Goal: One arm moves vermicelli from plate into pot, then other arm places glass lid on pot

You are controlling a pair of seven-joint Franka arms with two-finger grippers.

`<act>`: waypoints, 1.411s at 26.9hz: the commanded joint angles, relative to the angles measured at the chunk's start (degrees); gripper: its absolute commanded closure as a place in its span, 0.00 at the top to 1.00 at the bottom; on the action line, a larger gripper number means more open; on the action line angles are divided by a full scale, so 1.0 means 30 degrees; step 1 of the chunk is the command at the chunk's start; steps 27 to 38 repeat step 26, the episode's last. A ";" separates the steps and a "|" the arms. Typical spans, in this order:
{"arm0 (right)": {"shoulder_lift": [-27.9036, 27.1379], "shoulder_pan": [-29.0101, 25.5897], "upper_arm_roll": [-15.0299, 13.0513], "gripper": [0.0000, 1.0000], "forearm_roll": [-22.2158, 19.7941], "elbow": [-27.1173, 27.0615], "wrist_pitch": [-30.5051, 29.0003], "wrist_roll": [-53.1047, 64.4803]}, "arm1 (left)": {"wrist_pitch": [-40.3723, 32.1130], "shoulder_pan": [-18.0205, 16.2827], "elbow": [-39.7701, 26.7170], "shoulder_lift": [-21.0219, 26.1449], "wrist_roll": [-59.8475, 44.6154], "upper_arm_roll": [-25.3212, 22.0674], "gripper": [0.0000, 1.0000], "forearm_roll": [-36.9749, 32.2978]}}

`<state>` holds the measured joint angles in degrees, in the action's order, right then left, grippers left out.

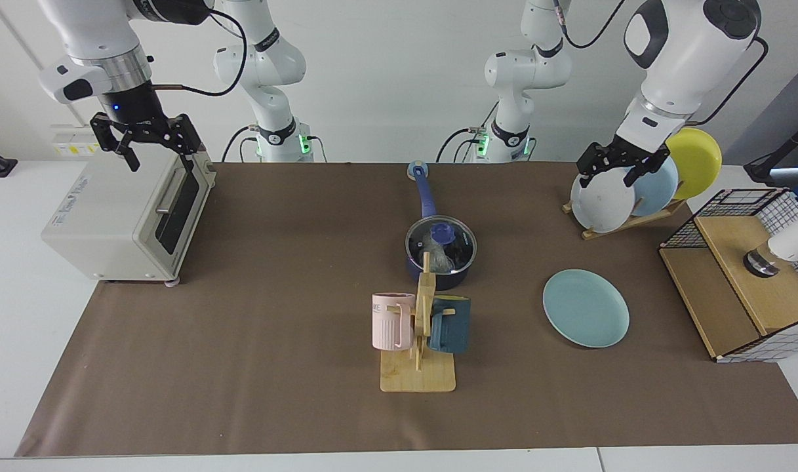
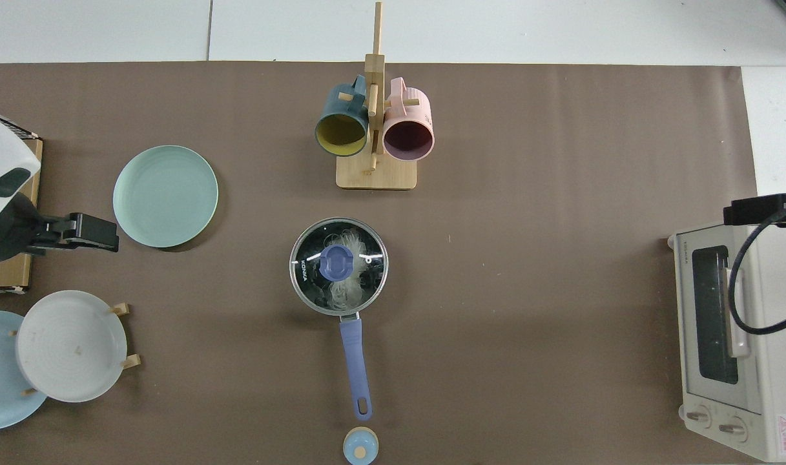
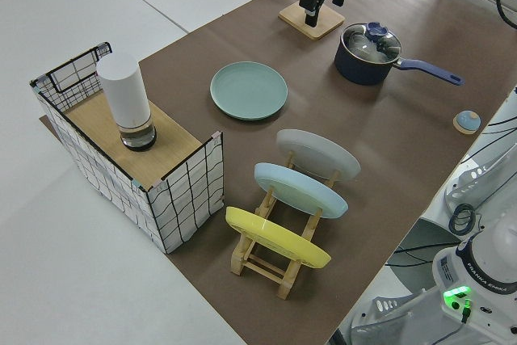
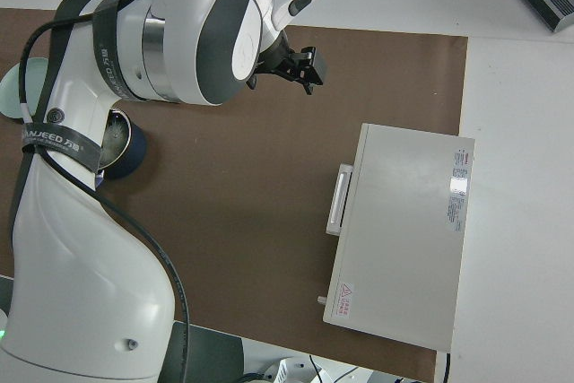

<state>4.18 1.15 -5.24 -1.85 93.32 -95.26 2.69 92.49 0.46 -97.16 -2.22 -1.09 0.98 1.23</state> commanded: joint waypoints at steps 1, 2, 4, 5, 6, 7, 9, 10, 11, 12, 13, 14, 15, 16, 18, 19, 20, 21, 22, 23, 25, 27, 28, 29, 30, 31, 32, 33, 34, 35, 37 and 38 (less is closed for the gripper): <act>-0.0132 -0.0529 0.0341 1.00 0.0500 -0.0404 0.0785 0.0685 | -0.0127 0.0021 -0.0102 -0.0255 -0.0280 0.0026 1.00 -0.0381; -0.0132 -0.0529 0.0341 1.00 0.0500 -0.0404 0.0902 0.0685 | -0.0127 0.0021 -0.0073 -0.0255 -0.0280 0.0026 1.00 -0.0381; -0.0161 -0.0529 0.0370 1.00 0.0530 -0.0433 0.1369 0.0656 | -0.0127 0.0021 -0.0102 -0.0255 -0.0280 0.0026 1.00 -0.0381; -0.0191 -0.0529 0.0370 1.00 0.0501 -0.0491 0.1545 0.0627 | -0.0127 0.0021 -0.0102 -0.0255 -0.0280 0.0026 1.00 -0.0381; -0.0249 -0.0529 0.0370 1.00 0.0500 -0.0637 0.1634 0.0627 | -0.0127 0.0021 -0.0102 -0.0255 -0.0280 0.0026 1.00 -0.0381; -0.0394 -0.0558 0.0399 1.00 0.0500 -0.0754 0.1664 0.0598 | -0.0127 0.0021 -0.0102 -0.0255 -0.0280 0.0026 1.00 -0.0381; -0.0805 -0.0412 0.0370 1.00 0.0442 -0.1047 0.1869 0.0597 | -0.0127 0.0021 -0.0102 -0.0255 -0.0280 0.0026 1.00 -0.0381; -0.0980 -0.0296 0.0370 1.00 0.0384 -0.1251 0.2015 0.0597 | -0.0127 0.0021 -0.0102 -0.0255 -0.0280 0.0026 1.00 -0.0381; -0.1214 -0.0266 0.0370 1.00 0.0354 -0.1457 0.2103 0.0568 | -0.0127 0.0021 -0.0102 -0.0255 -0.0280 0.0026 1.00 -0.0381; -0.1506 -0.0207 0.0370 1.00 0.0354 -0.1720 0.2162 0.0510 | -0.0127 0.0021 -0.0102 -0.0255 -0.0280 0.0026 1.00 -0.0381; -0.1741 -0.0178 0.0370 1.00 0.0383 -0.1983 0.2163 0.0364 | -0.0127 0.0021 -0.0102 -0.0255 -0.0280 0.0026 1.00 -0.0381; -0.1918 -0.0148 0.0370 1.00 0.0383 -0.2015 0.2134 0.0276 | -0.0127 0.0021 -0.0102 -0.0255 -0.0280 0.0026 1.00 -0.0381; -0.2093 -0.0119 0.0370 1.00 0.0383 -0.2015 0.2075 0.0188 | -0.0127 0.0021 -0.0102 -0.0255 -0.0280 0.0026 1.00 -0.0381; -0.2211 -0.0148 0.0370 1.00 0.0383 -0.2015 0.2017 0.0187 | -0.0127 0.0021 -0.0102 -0.0255 -0.0280 0.0026 1.00 -0.0381; -0.2504 -0.0119 0.0370 1.00 0.0383 -0.2015 0.1929 0.0187 | -0.0127 0.0021 -0.0102 -0.0255 -0.0280 0.0026 1.00 -0.0381; -0.2621 -0.0119 0.0370 1.00 0.0412 -0.2015 0.1899 0.0187 | -0.0127 0.0021 -0.0102 -0.0255 -0.0280 0.0026 1.00 -0.0381; -0.2738 -0.0119 0.0399 1.00 0.0412 -0.2015 0.1870 0.0187 | -0.0127 0.0021 -0.0102 -0.0255 -0.0280 -0.0003 1.00 -0.0381; -0.2769 -0.0119 0.0370 1.00 0.0470 -0.2015 0.1841 0.0158 | -0.0127 0.0021 -0.0102 -0.0255 -0.0280 0.0026 1.00 -0.0381; -0.2827 -0.0119 0.0370 1.00 0.0703 -0.2015 0.1840 0.0042 | -0.0127 0.0021 -0.0102 -0.0255 -0.0280 0.0026 1.00 -0.0381; -0.2828 -0.0119 0.0370 1.00 0.0966 -0.2015 0.1840 -0.0075 | -0.0127 0.0021 -0.0102 -0.0255 -0.0280 0.0026 1.00 -0.0381; -0.2828 -0.0090 0.0399 1.00 0.1173 -0.2015 0.1840 -0.0135 | -0.0127 0.0021 -0.0102 -0.0255 -0.0280 0.0026 1.00 -0.0381; -0.2828 -0.0090 0.0399 1.00 0.1174 -0.2015 0.1869 -0.0135 | -0.0127 0.0021 -0.0102 -0.0255 -0.0280 0.0026 1.00 -0.0381; -0.2828 -0.0090 0.0399 1.00 0.1174 -0.2015 0.1869 -0.0135 | -0.0127 0.0021 -0.0102 -0.0255 -0.0280 0.0026 1.00 -0.0381; -0.2828 -0.0090 0.0399 1.00 0.1174 -0.2015 0.1869 -0.0135 | -0.0127 0.0021 -0.0102 -0.0255 -0.0280 0.0026 1.00 -0.0381; -0.2828 -0.0090 0.0399 1.00 0.1174 -0.2015 0.1869 -0.0135 | -0.0127 0.0021 -0.0102 -0.0255 -0.0280 0.0026 1.00 -0.0381; -0.2828 -0.0090 0.0399 1.00 0.1174 -0.2015 0.1869 -0.0135 | -0.0127 0.0021 -0.0102 -0.0255 -0.0280 0.0026 1.00 -0.0381; -0.2828 -0.0090 0.0399 1.00 0.1174 -0.2015 0.1869 -0.0135 | -0.0127 0.0021 -0.0102 -0.0255 -0.0280 0.0026 1.00 -0.0381; -0.2828 -0.0090 0.0399 1.00 0.1174 -0.2015 0.1869 -0.0135 | -0.0127 0.0021 -0.0102 -0.0255 -0.0280 0.0026 1.00 -0.0381; -0.2828 -0.0090 0.0399 1.00 0.1174 -0.2015 0.1869 -0.0135 | -0.0127 0.0021 -0.0102 -0.0255 -0.0280 0.0026 1.00 -0.0381; -0.2828 -0.0090 0.0399 1.00 0.1174 -0.2015 0.1869 -0.0135 | -0.0127 0.0021 -0.0102 -0.0255 -0.0280 0.0026 1.00 -0.0381; -0.2828 -0.0090 0.0399 1.00 0.1174 -0.2015 0.1869 -0.0135 | -0.0127 0.0021 -0.0102 -0.0255 -0.0280 0.0026 1.00 -0.0381; -0.2828 -0.0090 0.0399 1.00 0.1174 -0.2015 0.1869 -0.0135 | -0.0127 0.0021 -0.0102 -0.0255 -0.0280 0.0026 1.00 -0.0381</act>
